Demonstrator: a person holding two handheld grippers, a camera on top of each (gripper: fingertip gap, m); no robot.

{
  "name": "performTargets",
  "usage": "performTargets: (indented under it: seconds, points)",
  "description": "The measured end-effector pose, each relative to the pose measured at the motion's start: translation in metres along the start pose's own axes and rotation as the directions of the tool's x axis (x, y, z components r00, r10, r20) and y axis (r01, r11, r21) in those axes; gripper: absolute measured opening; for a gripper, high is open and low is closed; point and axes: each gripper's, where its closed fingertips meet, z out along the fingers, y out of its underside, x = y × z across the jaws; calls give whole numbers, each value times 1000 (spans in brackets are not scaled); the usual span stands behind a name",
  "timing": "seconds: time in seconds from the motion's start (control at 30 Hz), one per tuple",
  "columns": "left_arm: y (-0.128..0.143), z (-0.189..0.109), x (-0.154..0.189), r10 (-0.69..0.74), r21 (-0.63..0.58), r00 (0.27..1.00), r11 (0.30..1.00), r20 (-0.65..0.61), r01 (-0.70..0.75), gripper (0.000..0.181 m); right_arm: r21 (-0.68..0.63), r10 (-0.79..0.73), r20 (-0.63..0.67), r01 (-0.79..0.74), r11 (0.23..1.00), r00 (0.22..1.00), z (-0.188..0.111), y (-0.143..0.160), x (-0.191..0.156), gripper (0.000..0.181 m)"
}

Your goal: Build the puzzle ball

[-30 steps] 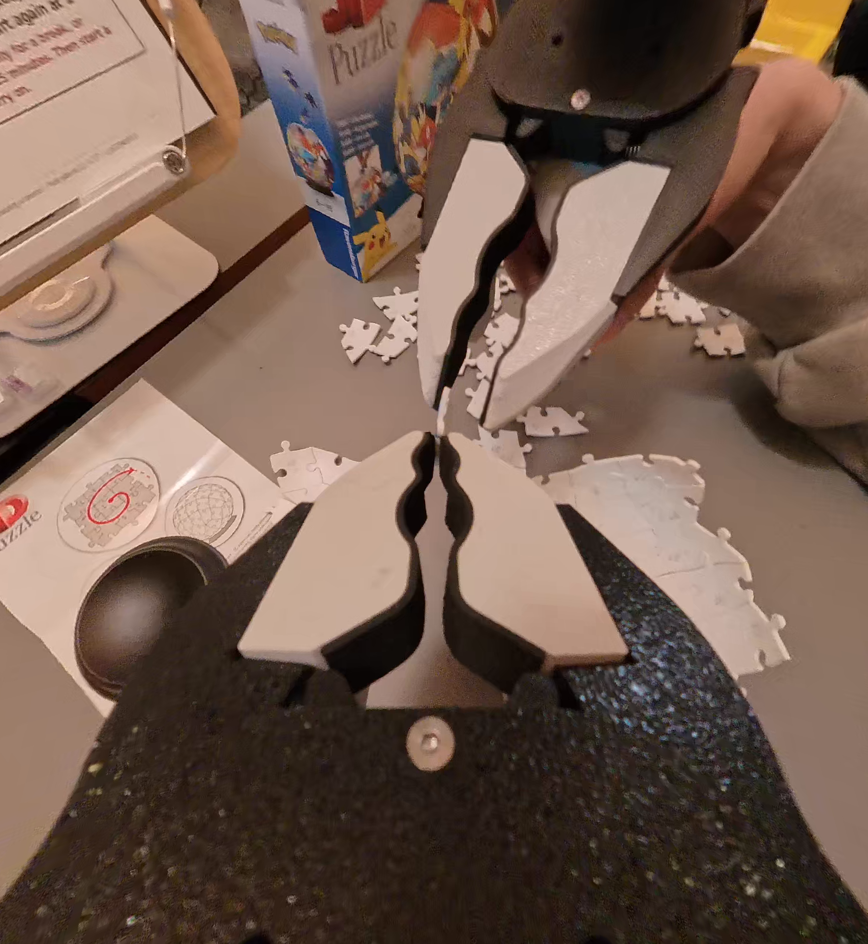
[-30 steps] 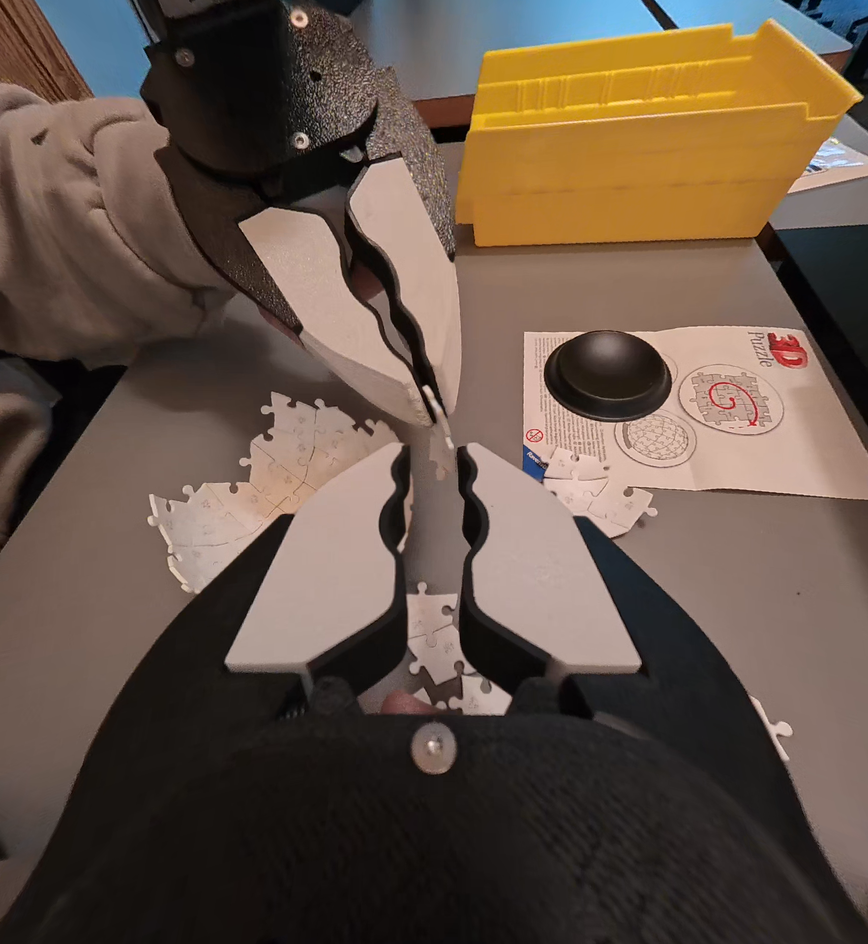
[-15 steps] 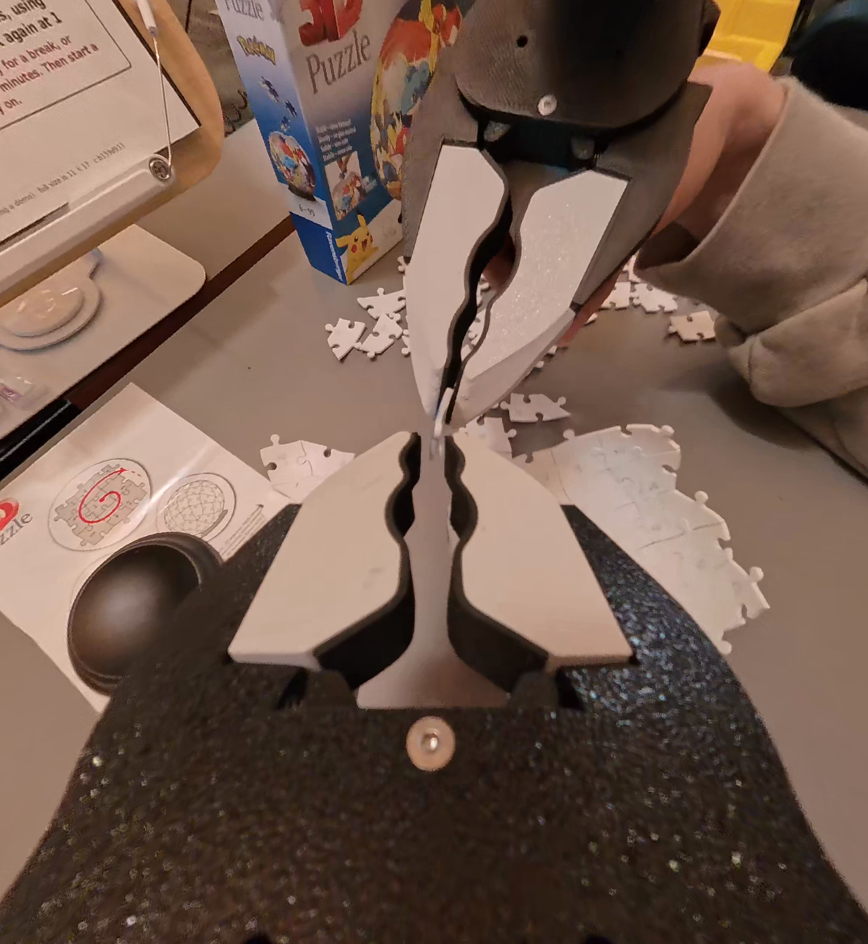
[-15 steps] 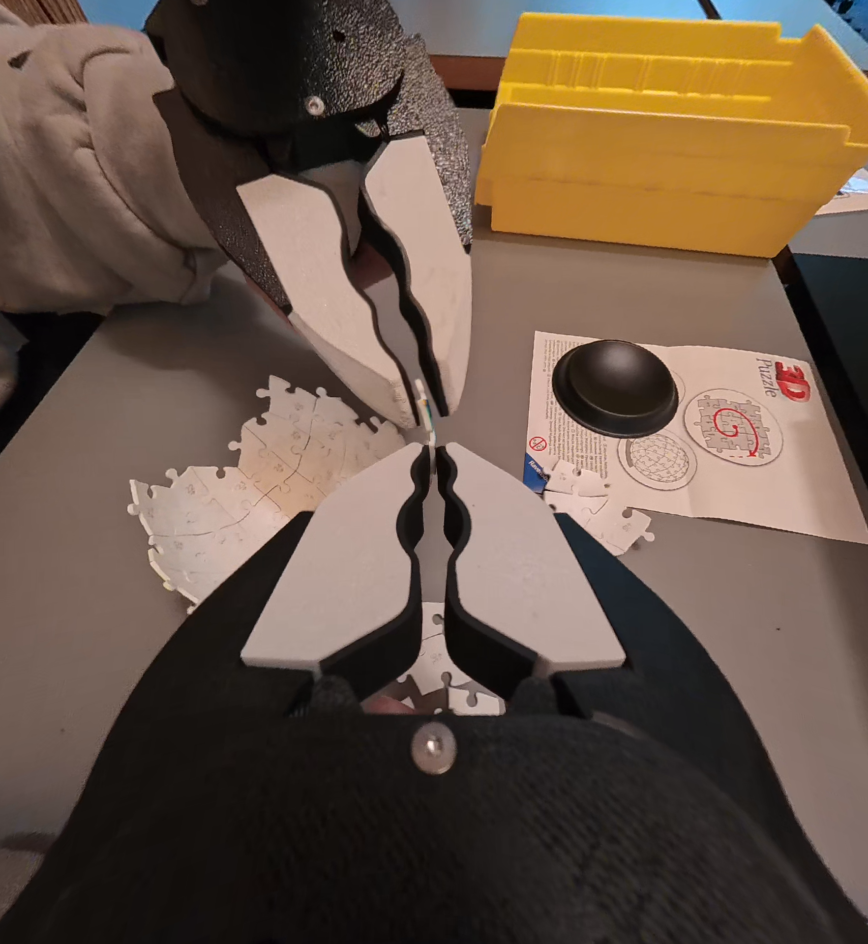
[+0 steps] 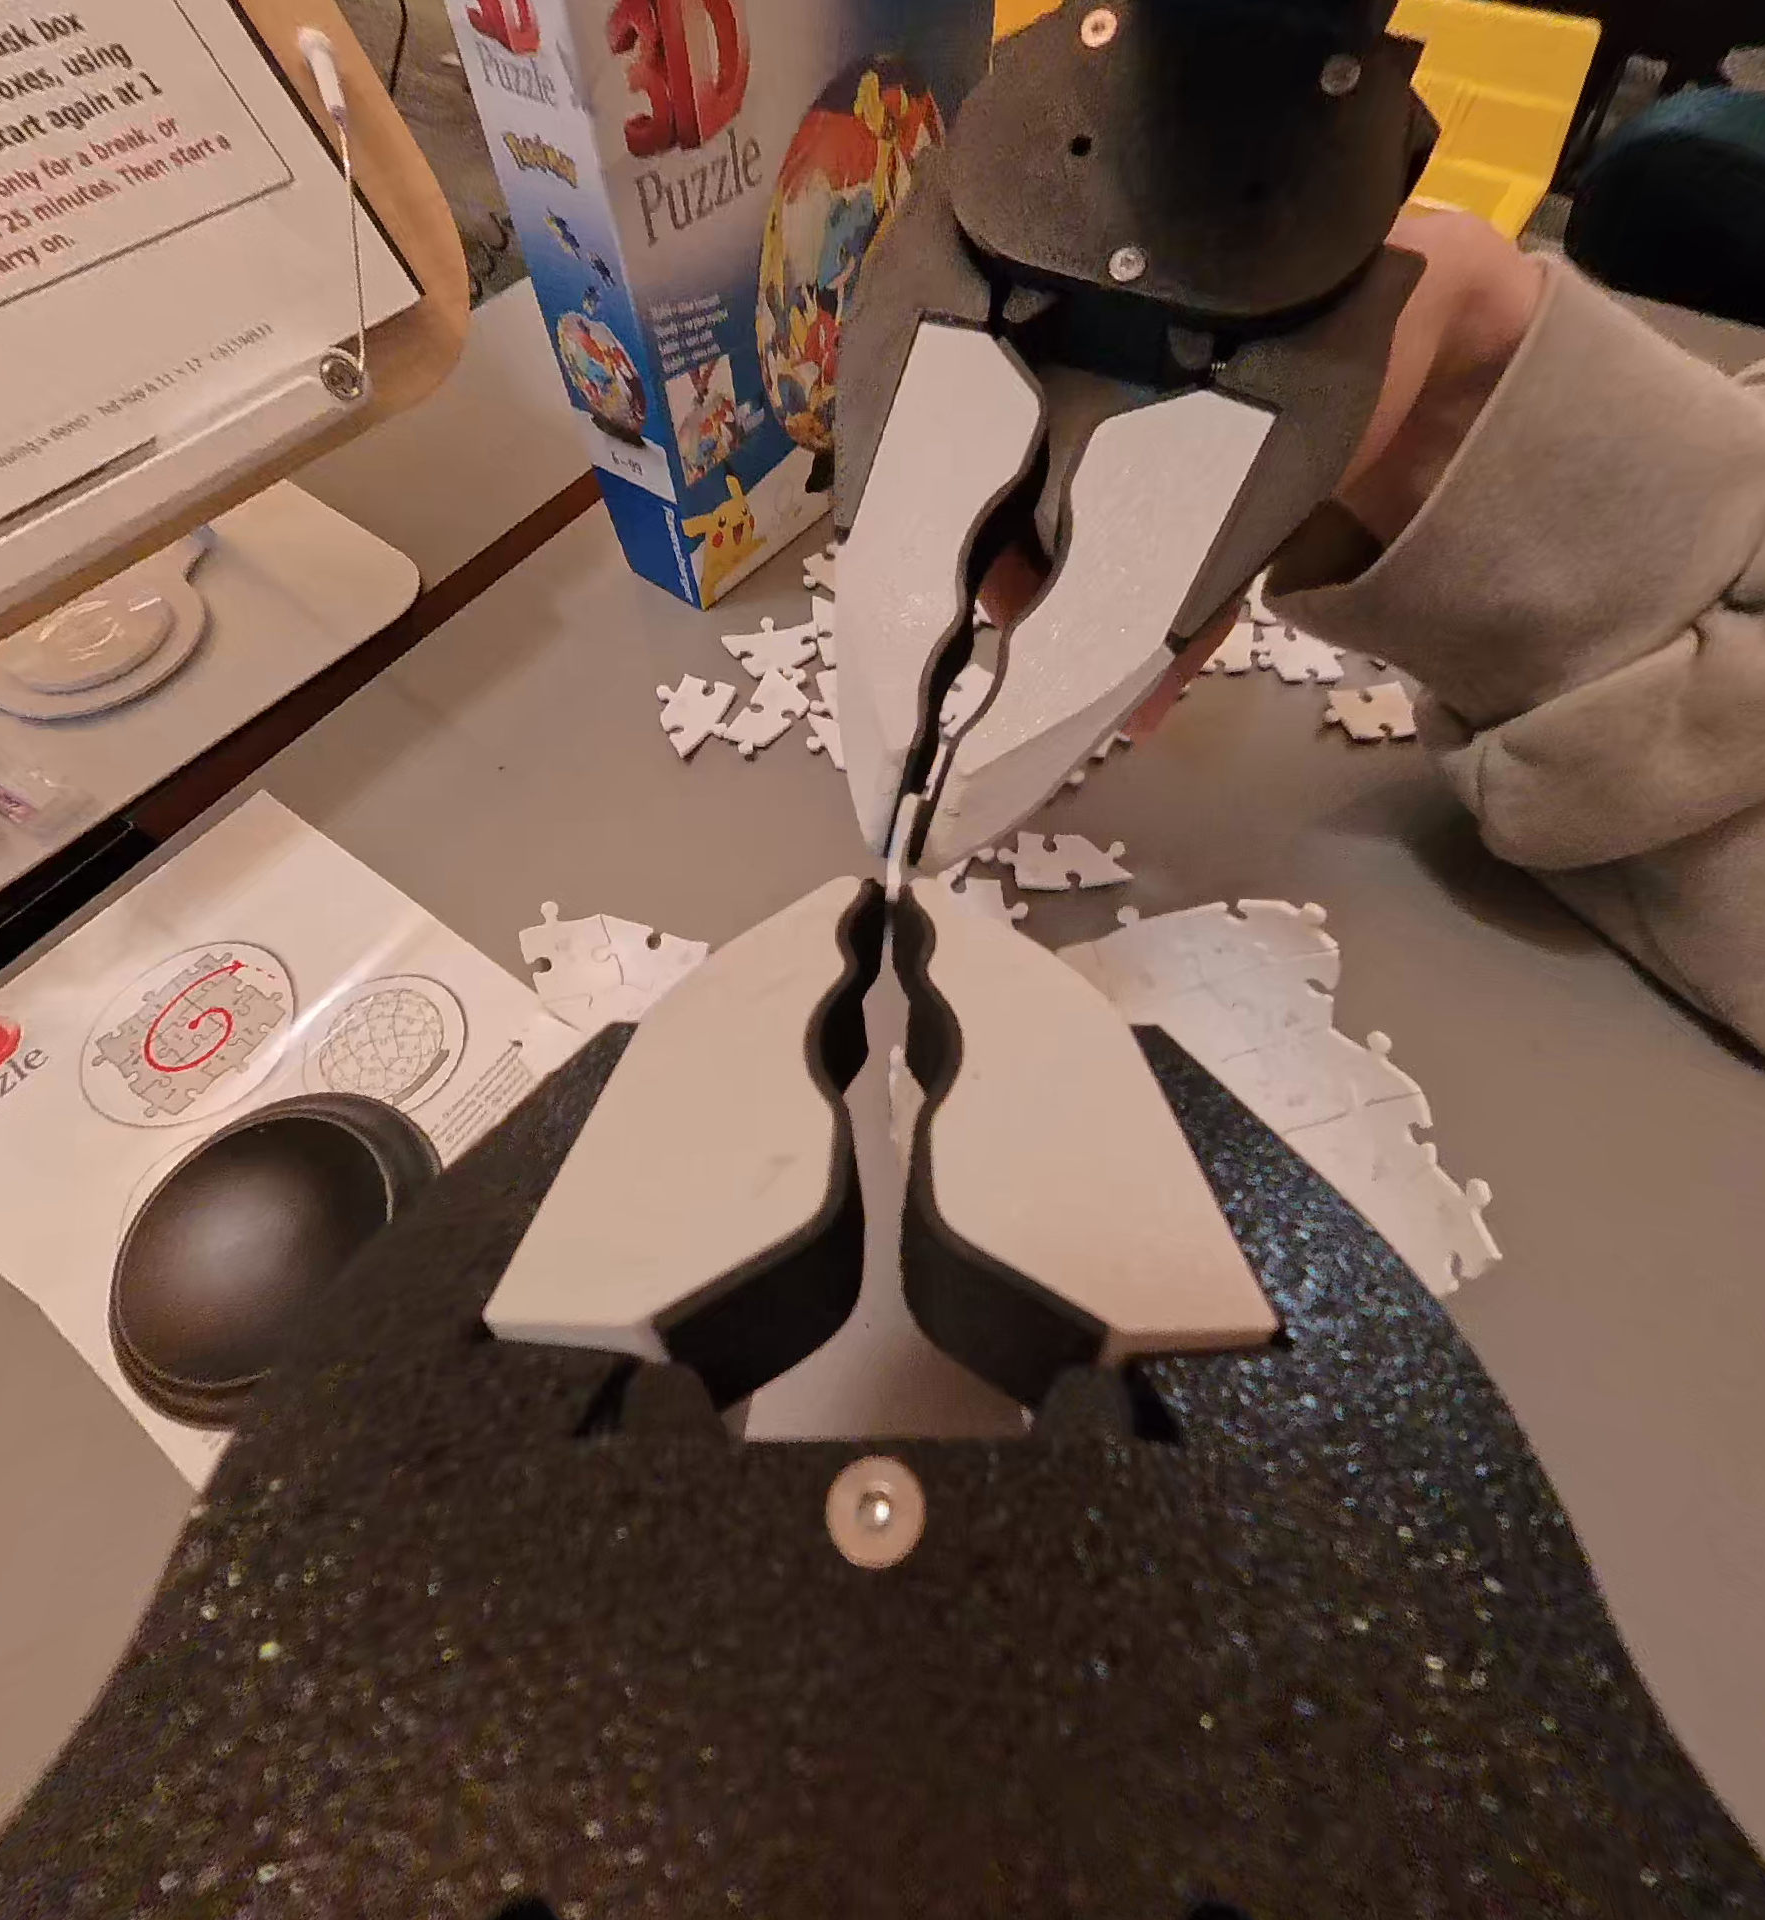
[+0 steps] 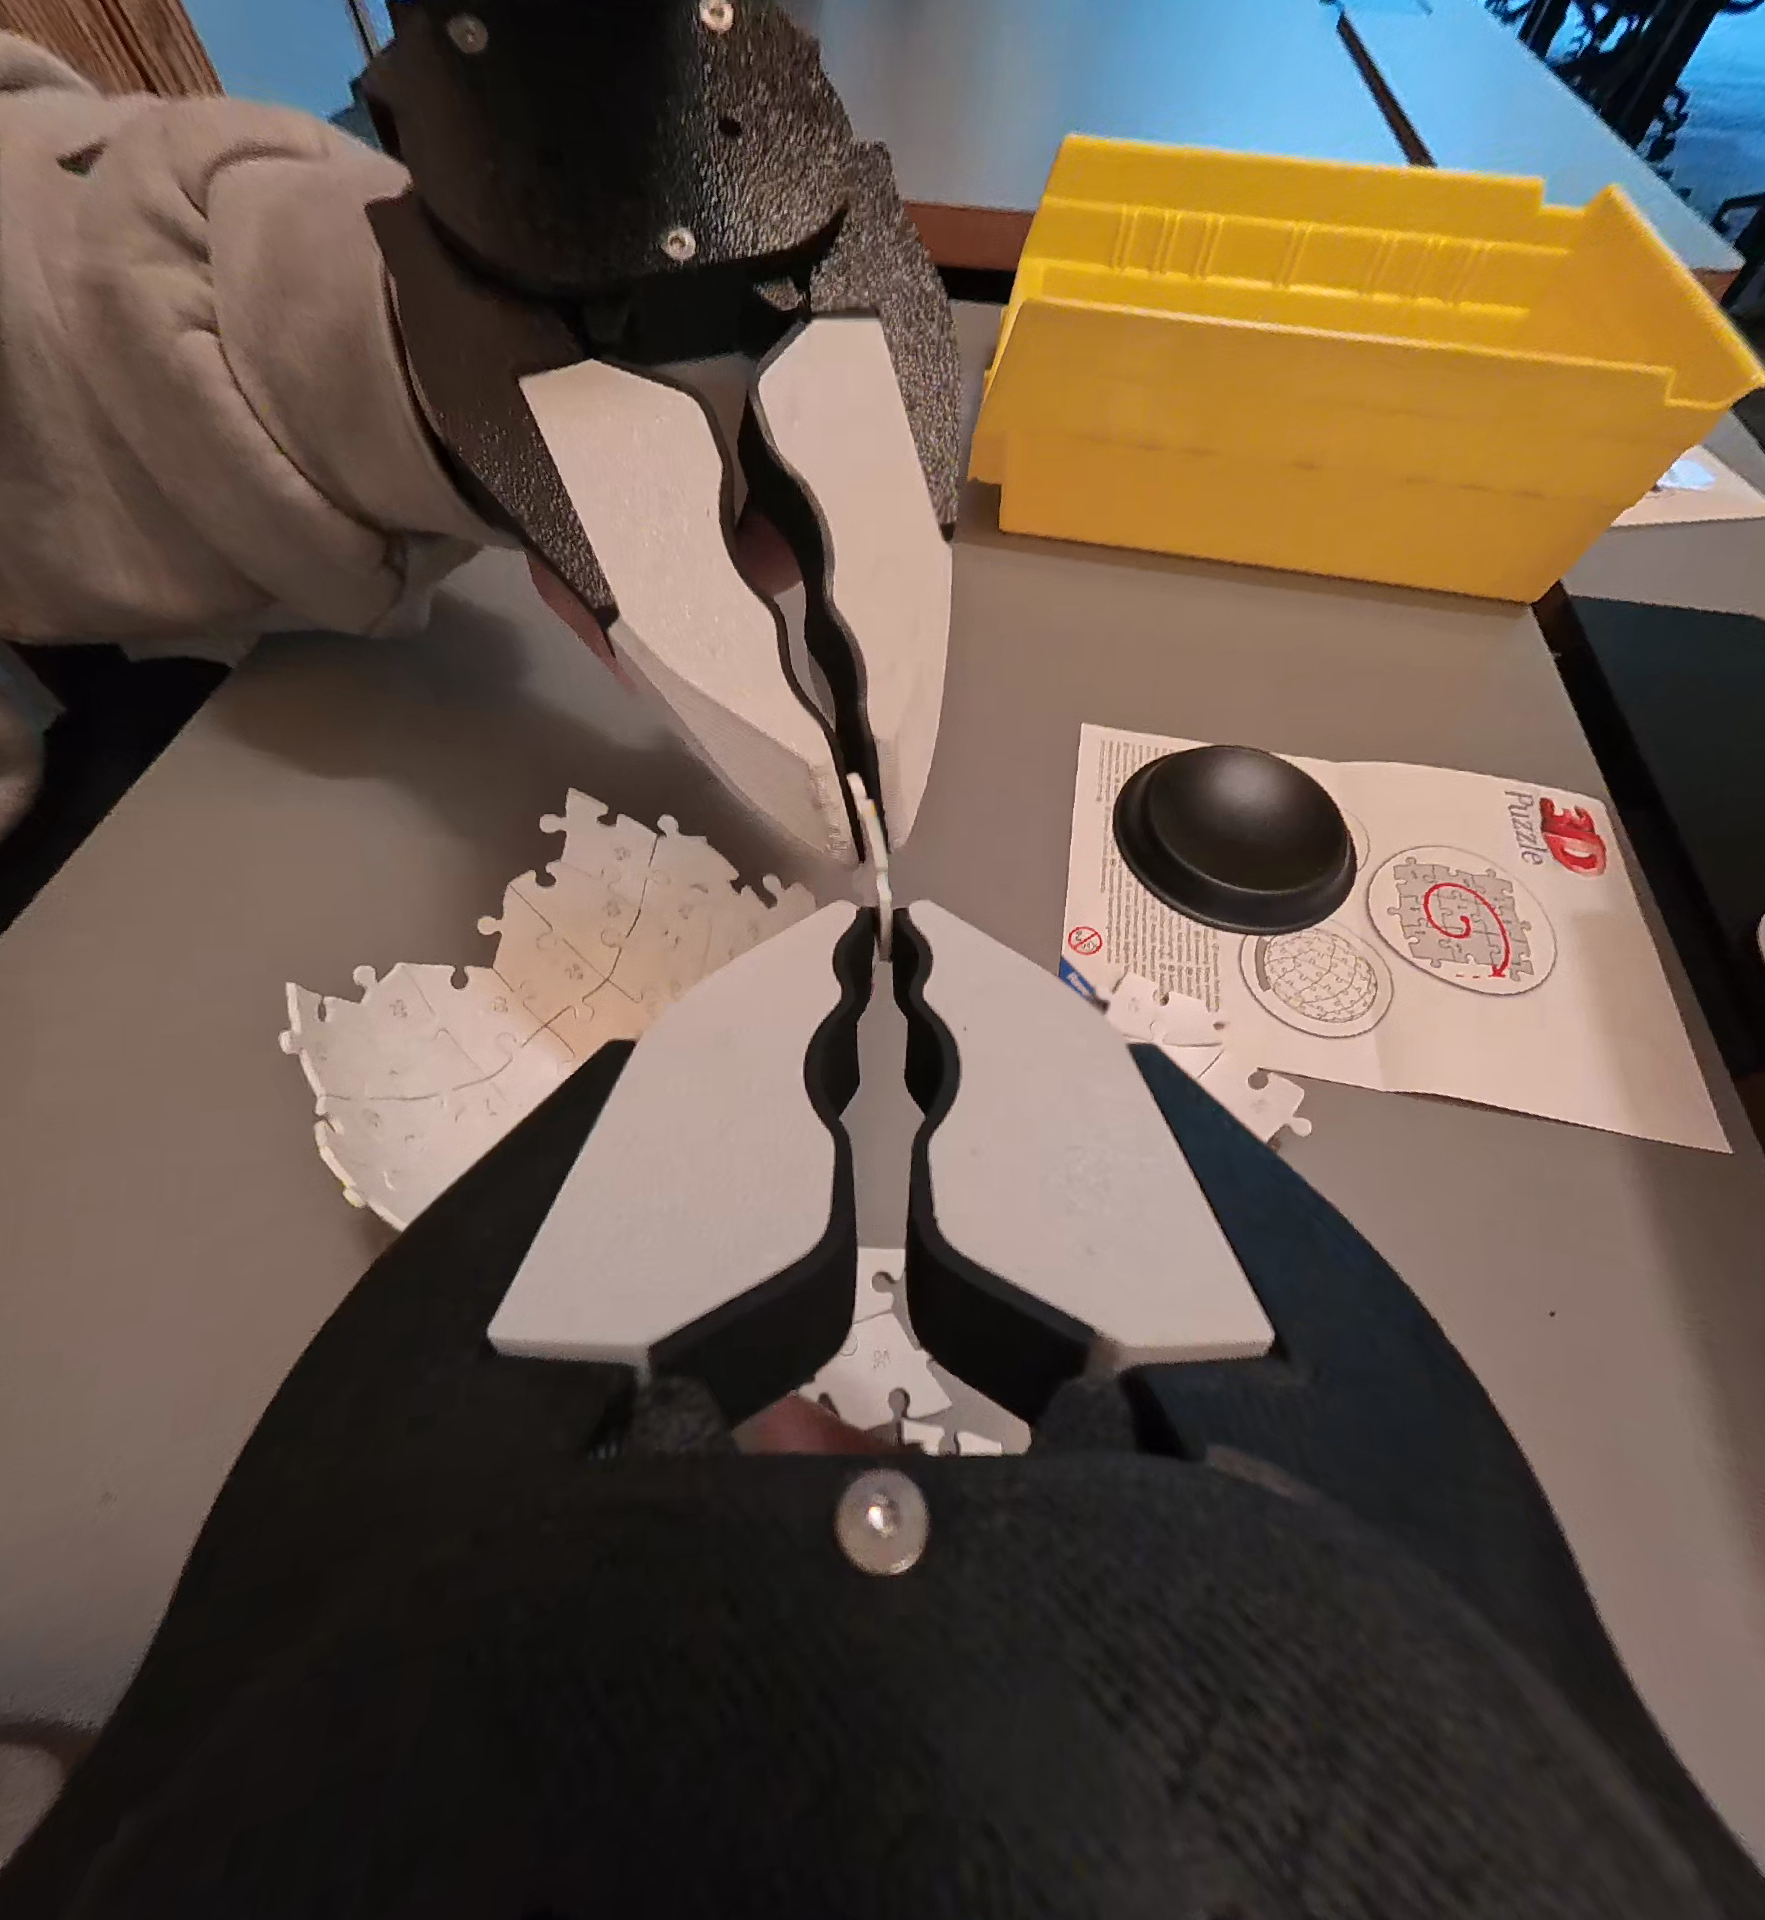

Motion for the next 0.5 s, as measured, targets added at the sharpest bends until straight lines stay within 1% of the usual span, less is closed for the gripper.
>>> performTargets:
  seconds: [0.13,0.27,0.5]
  points:
    - [-7,-2,0,-18,23,1000,1000,-1,18,2,40,16,9,-17,999,1000,-4,-7,-1,7]
    - [-10,-2,1,-10,31,1000,999,1,10,2,59,24,2,-25,998,1000,-6,-10,1,3]
    - [-17,-4,-1,-23,55,1000,998,14,22,2,128,49,14,-51,990,999,-10,-16,3,3]
